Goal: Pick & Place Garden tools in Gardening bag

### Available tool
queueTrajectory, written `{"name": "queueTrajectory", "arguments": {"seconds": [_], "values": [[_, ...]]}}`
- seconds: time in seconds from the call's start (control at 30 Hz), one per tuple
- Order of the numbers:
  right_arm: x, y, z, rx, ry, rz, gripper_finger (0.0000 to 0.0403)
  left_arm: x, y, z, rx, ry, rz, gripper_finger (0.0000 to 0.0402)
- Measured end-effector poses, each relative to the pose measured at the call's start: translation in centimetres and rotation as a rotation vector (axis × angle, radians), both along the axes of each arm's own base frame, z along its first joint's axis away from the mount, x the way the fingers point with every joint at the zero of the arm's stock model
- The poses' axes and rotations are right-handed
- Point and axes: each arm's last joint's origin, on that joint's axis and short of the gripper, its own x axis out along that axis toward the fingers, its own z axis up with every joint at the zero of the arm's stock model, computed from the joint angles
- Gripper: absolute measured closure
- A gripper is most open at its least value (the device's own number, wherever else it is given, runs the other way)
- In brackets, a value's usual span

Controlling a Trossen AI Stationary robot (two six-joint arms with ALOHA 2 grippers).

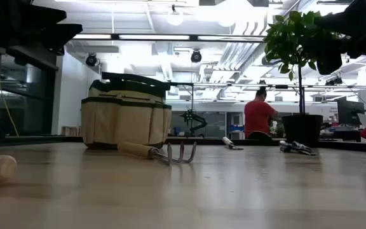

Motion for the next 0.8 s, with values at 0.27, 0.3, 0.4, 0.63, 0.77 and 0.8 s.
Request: {"name": "queueTrajectory", "arguments": {"seconds": [0.27,0.3,0.4,0.63,0.77,0.8], "values": [[0.0,0.0,0.01,0.0,0.0,0.0,0.0155,0.0,0.0,0.0,0.0,0.0,0.001,0.016],[0.0,0.0,0.01,0.0,0.0,0.0,0.0155,0.0,0.0,0.0,0.0,0.0,0.0,0.016],[0.0,0.0,-0.01,0.004,0.0,0.001,0.0155,0.0,0.0,0.0,0.0,0.0,0.0,0.016],[0.0,0.0,0.0,0.008,0.0,0.002,0.0155,0.0,0.0,0.0,0.0,0.0,0.0,0.016],[0.0,0.0,-0.01,0.004,0.001,0.001,0.0155,0.0,0.0,0.0,0.0,0.0,0.0,0.016],[0.0,0.0,0.0,0.004,0.0,0.001,0.0155,0.0,0.0,0.0,0.0,0.0,0.0,0.016]]}}
